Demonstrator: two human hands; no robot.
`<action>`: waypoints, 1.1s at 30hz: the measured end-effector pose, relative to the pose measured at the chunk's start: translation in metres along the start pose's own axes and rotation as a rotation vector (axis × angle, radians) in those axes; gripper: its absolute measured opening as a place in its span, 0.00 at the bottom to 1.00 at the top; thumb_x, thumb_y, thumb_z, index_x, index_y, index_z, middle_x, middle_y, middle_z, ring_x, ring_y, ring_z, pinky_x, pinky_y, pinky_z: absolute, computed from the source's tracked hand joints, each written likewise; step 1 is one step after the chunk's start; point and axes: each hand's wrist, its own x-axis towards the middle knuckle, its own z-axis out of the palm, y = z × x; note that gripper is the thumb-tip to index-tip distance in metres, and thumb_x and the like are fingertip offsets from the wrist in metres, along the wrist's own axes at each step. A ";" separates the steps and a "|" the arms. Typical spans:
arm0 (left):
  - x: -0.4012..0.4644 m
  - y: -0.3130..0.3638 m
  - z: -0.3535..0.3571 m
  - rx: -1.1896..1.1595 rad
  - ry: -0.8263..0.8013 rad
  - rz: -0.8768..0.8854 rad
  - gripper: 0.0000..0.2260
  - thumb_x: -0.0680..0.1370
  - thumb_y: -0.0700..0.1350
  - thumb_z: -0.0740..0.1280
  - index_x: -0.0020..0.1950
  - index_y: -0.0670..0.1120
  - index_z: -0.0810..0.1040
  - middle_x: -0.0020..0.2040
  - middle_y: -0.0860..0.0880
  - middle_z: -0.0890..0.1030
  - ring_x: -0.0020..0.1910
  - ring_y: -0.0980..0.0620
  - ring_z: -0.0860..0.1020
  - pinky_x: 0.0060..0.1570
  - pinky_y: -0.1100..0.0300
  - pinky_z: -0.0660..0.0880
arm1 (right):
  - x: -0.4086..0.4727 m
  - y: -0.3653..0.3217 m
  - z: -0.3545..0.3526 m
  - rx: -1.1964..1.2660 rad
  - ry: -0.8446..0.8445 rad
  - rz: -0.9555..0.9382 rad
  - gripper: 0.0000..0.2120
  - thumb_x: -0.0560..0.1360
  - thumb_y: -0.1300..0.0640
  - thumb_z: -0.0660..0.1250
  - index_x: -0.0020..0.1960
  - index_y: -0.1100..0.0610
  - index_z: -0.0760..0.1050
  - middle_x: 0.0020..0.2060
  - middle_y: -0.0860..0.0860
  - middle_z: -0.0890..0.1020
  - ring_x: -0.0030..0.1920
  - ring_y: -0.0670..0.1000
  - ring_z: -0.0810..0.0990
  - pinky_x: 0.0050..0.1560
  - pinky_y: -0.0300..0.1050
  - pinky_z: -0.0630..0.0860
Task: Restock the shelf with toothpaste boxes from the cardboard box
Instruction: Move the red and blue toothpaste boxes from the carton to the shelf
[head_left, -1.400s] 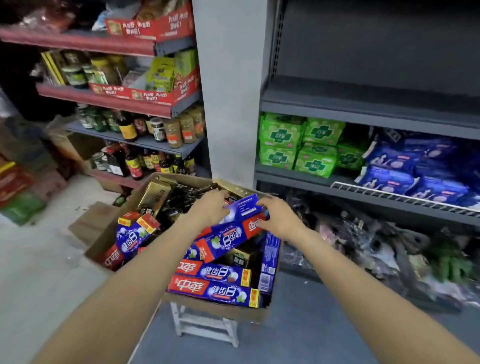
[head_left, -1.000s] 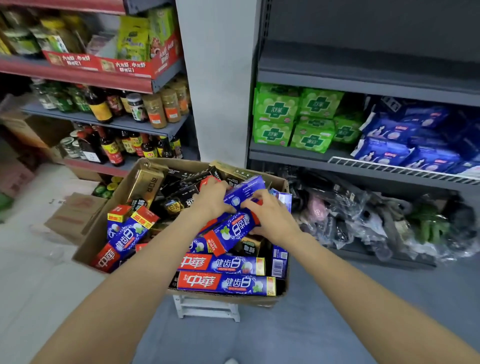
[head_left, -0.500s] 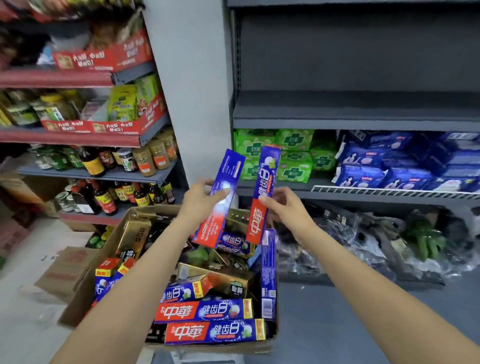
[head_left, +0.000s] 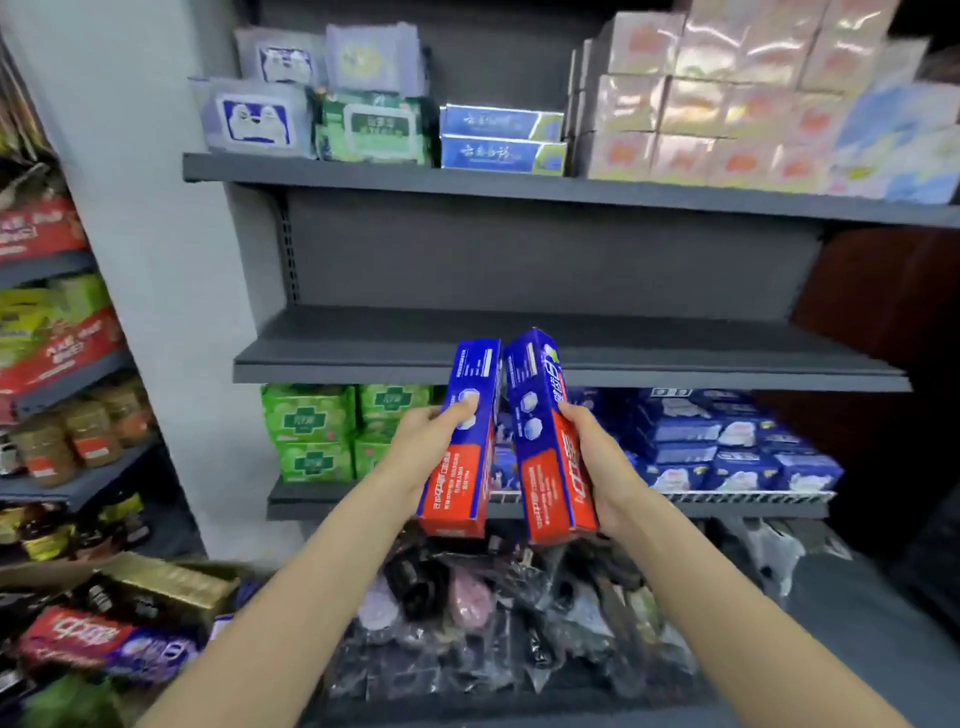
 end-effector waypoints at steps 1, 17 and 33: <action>0.003 0.004 0.025 -0.013 -0.021 0.004 0.13 0.76 0.55 0.66 0.45 0.45 0.74 0.32 0.49 0.82 0.24 0.56 0.80 0.26 0.66 0.75 | 0.001 -0.010 -0.022 0.008 0.009 -0.005 0.19 0.75 0.40 0.61 0.50 0.56 0.77 0.35 0.55 0.84 0.31 0.52 0.82 0.37 0.44 0.79; 0.158 0.056 0.298 0.070 -0.168 -0.023 0.19 0.75 0.54 0.67 0.53 0.39 0.75 0.35 0.43 0.81 0.25 0.51 0.79 0.32 0.61 0.76 | 0.106 -0.119 -0.284 0.220 0.151 -0.124 0.11 0.76 0.56 0.56 0.54 0.58 0.73 0.30 0.54 0.80 0.26 0.50 0.79 0.29 0.40 0.77; 0.319 0.100 0.463 0.645 -0.283 0.163 0.33 0.59 0.59 0.79 0.56 0.48 0.70 0.48 0.49 0.81 0.45 0.50 0.81 0.51 0.53 0.78 | 0.264 -0.224 -0.434 -0.014 0.270 -0.435 0.46 0.76 0.66 0.64 0.73 0.32 0.38 0.61 0.51 0.74 0.57 0.56 0.79 0.44 0.51 0.79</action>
